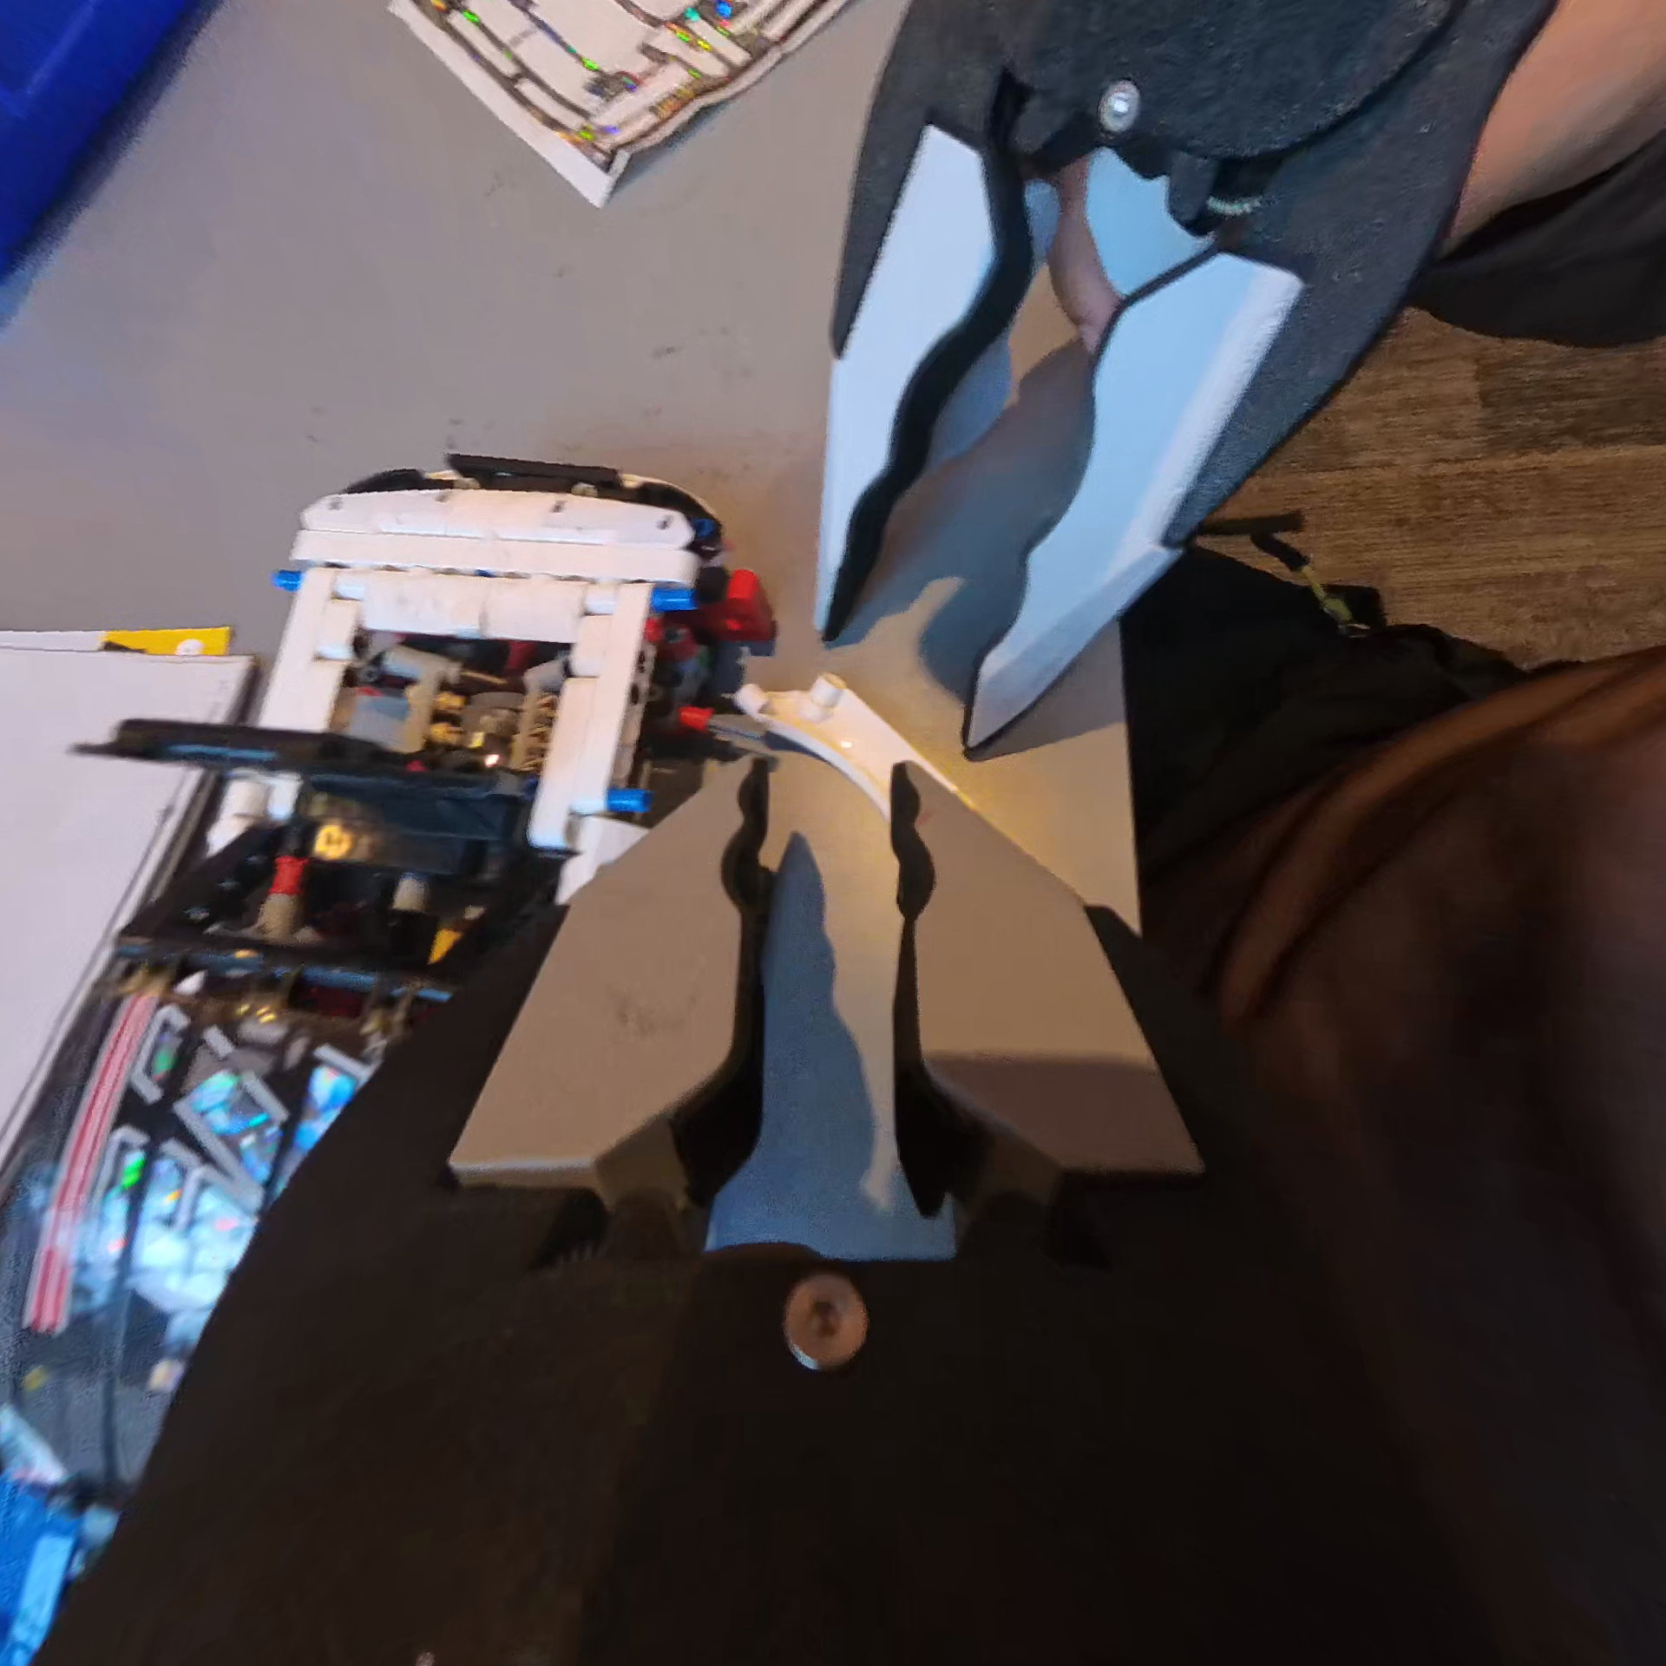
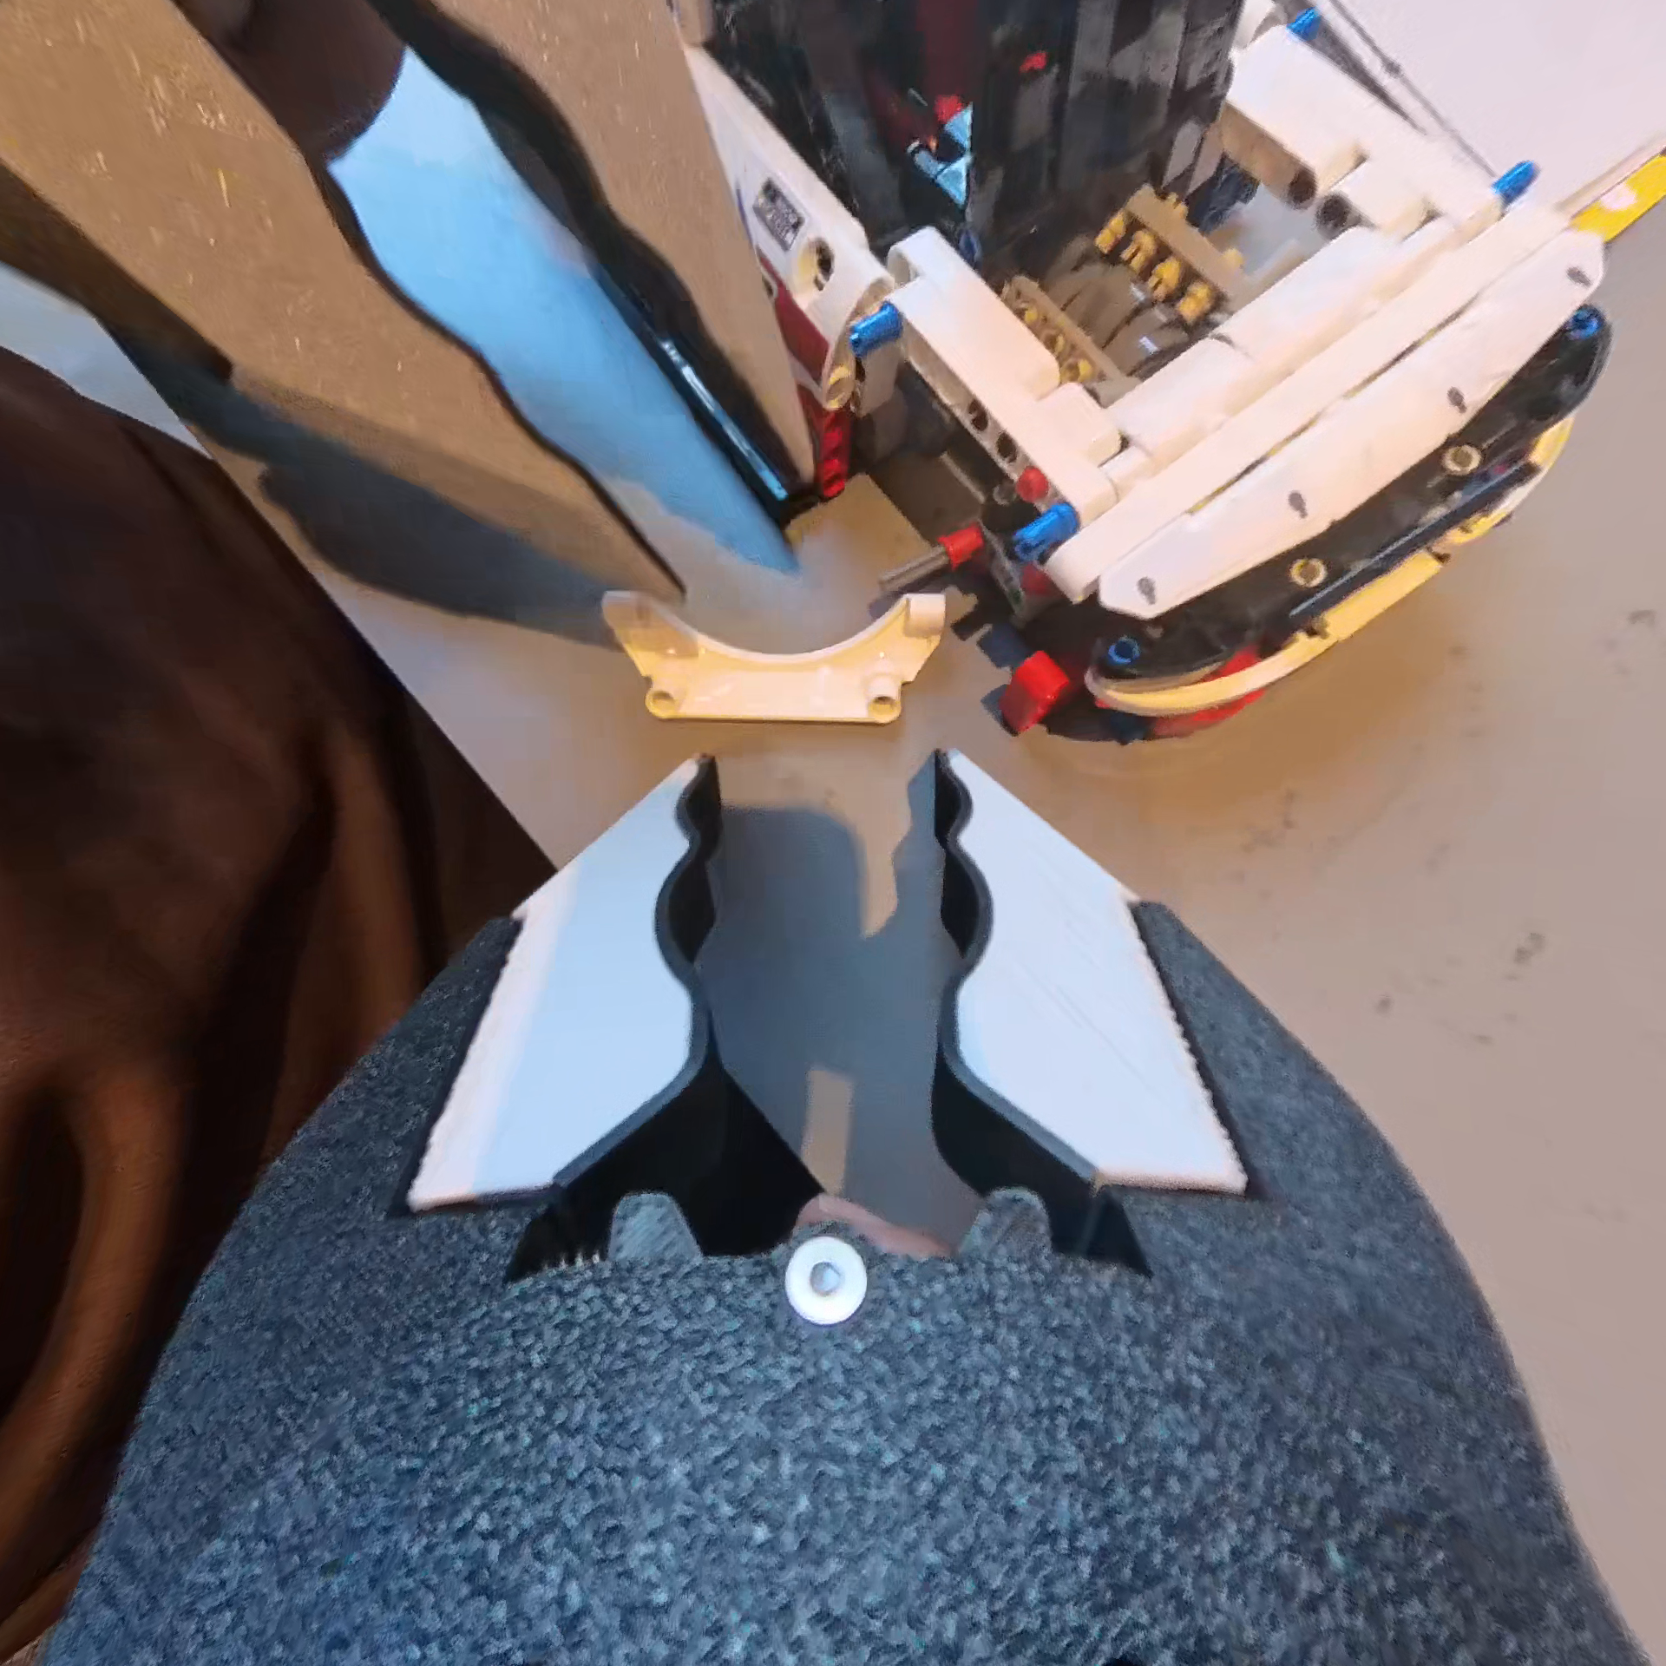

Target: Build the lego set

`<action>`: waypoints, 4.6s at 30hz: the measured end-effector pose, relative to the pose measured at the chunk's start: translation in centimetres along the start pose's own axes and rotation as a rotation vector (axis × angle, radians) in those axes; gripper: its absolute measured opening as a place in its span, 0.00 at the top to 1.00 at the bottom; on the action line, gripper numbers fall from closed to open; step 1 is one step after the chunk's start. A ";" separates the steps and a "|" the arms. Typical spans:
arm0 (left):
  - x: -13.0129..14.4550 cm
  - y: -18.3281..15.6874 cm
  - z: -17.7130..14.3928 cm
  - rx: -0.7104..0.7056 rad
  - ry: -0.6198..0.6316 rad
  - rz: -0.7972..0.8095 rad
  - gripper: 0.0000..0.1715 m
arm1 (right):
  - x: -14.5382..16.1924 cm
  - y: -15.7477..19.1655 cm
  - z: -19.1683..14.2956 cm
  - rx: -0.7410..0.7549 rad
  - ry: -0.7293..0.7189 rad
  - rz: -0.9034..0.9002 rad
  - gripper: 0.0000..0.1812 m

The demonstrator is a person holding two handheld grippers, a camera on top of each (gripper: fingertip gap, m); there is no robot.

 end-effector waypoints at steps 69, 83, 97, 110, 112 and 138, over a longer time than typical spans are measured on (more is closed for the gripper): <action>1.0 -1.8 -0.9 -0.126 -0.224 0.157 1.00 | 0.9 1.0 -1.2 -0.100 -0.170 0.204 0.81; 0.9 -4.5 -1.3 -0.432 -0.335 0.928 1.00 | -0.5 0.0 -3.1 -0.392 -0.444 0.696 0.96; -2.6 2.3 -1.4 0.185 -0.149 0.073 0.80 | -1.5 -0.9 -2.9 -0.200 -0.441 -0.061 0.97; -0.6 1.0 1.6 -0.008 0.027 0.177 0.91 | -1.7 -1.0 -1.5 0.047 -0.134 -0.263 0.96; -0.3 0.9 1.8 -0.012 0.049 0.189 0.91 | -1.8 -0.4 -1.1 0.081 -0.083 -0.294 0.96; -0.2 -1.1 2.2 -0.310 0.057 0.419 0.91 | -1.4 -2.6 -3.8 -0.110 -0.213 -0.219 0.88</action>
Point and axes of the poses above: each gripper's, where its closed fingertips meet, z out along the fingers, x out of its underside, y = z × x across the jaws, the point moved 10 cm from there along -z, back along the fingers, and after that the axes turned 11 degrees about -y, right-handed, at the moved point
